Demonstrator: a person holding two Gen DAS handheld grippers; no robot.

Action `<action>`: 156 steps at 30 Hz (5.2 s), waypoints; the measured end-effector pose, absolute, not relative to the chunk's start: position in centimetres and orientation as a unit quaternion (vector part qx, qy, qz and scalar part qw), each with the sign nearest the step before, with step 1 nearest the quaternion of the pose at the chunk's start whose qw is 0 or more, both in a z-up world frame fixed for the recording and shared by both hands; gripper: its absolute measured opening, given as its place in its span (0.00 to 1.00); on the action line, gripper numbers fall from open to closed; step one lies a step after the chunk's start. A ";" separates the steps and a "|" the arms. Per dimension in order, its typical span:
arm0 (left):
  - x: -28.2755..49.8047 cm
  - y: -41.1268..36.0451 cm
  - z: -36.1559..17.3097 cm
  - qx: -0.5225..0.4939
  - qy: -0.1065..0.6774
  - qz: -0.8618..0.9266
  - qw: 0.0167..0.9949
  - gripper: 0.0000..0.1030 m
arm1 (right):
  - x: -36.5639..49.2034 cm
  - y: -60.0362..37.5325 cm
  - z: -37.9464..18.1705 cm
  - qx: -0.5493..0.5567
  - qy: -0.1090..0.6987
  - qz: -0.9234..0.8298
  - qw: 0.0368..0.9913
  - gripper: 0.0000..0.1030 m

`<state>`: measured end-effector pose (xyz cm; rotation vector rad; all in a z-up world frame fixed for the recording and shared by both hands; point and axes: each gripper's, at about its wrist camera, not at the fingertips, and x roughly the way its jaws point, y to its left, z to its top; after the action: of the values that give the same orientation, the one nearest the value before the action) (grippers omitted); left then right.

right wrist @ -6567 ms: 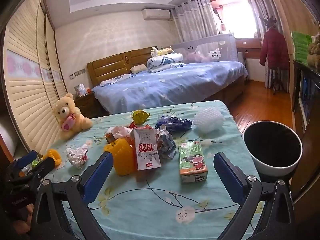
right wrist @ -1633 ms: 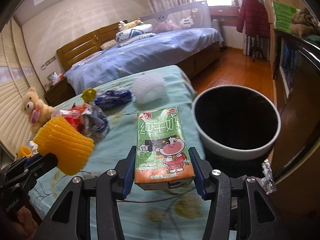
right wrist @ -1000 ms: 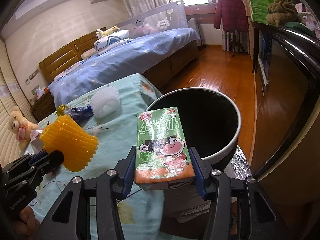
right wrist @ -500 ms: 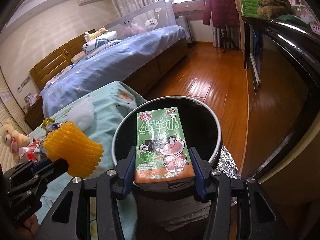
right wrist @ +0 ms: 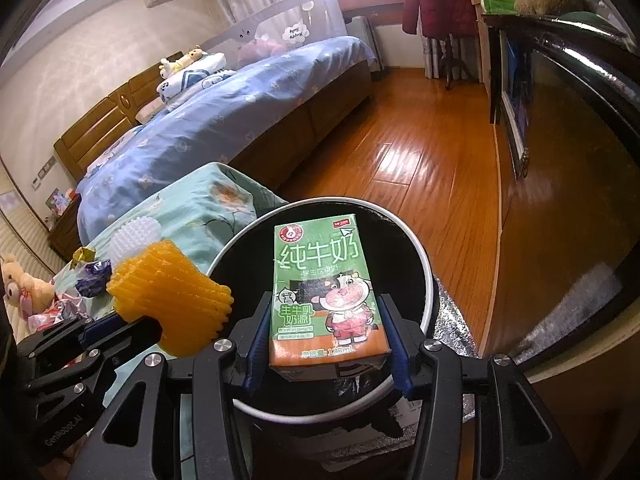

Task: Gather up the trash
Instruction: 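Carry the yellow cup and green carton over the black trash bin with both grippers, then open the left gripper over the bin while the right gripper releases the green carton, then grasp the crumpled white tissue with the left gripper while the right grasps the white milk carton, then carry the tissue and the white milk carton over the trash bin with both grippers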

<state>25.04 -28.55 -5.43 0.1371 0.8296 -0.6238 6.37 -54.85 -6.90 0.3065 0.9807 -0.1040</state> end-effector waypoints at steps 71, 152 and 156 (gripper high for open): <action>-6.2 -1.8 -3.9 -0.087 0.374 -0.024 0.923 0.66 | 1.4 -29.6 -6.4 0.132 0.464 0.178 0.858 0.86; 2.7 -25.4 -0.6 0.023 0.387 -0.210 0.898 0.30 | 1.8 -46.7 -5.8 0.165 0.440 0.009 0.883 0.52; 3.3 -26.7 -0.7 0.031 0.385 -0.220 0.896 0.30 | 1.9 -47.7 -6.0 0.167 0.440 0.000 0.882 0.52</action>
<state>3.35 -26.73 -0.65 0.0650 0.7984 -0.4556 1.93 -47.68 -6.01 0.3467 0.9173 -0.0008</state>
